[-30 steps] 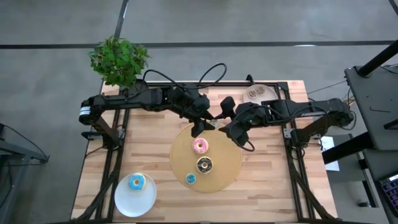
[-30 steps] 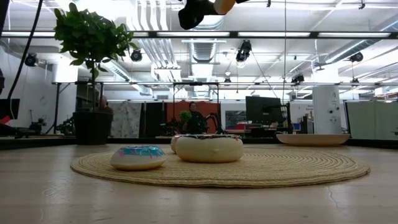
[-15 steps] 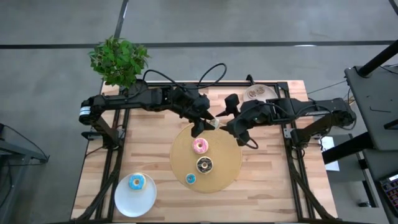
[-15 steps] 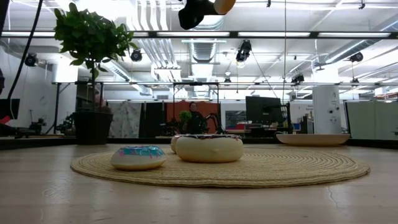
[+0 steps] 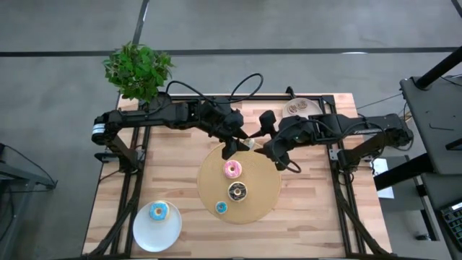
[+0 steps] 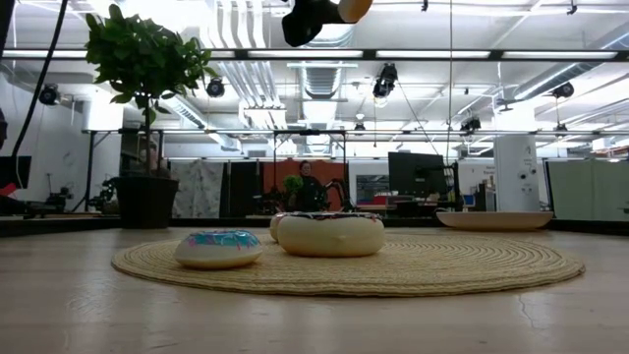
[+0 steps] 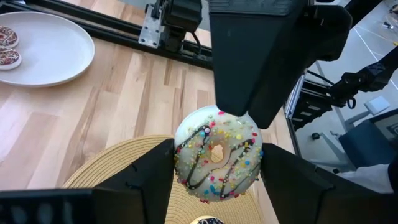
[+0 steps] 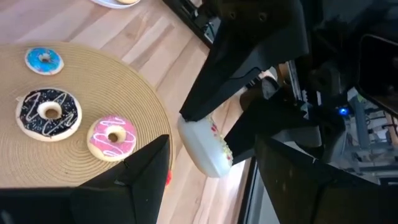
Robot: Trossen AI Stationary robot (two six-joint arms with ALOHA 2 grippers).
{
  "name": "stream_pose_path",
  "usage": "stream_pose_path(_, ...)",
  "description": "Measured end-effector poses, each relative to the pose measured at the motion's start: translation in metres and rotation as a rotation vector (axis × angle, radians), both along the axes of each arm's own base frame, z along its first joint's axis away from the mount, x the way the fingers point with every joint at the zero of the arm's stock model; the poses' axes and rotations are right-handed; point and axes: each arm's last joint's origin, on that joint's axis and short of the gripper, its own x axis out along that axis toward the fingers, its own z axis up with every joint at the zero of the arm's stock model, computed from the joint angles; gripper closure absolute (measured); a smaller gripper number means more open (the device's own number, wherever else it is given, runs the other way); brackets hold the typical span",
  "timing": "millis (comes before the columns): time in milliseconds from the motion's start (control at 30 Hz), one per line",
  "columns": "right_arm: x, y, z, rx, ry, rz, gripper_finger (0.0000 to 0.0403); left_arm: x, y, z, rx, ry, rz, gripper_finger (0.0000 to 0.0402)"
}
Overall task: Pick & Place donuts
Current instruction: Put the small white donut on the gray plate
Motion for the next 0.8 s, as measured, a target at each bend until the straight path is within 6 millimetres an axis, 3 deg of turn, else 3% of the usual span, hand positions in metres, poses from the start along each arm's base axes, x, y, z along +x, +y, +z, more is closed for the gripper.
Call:
stream_pose_path(333, 0.012, 0.001, -0.010, -0.034, 0.025, 0.027, 0.0175, 0.000, 0.000, 0.000, -0.005, 0.001, 0.000, 0.0200)
stream_pose_path(800, 0.012, 0.000, -0.010, -0.068, 0.023, -0.019, 0.0175, 0.000, 0.000, 0.000, -0.007, 0.002, 0.002, 0.0200)
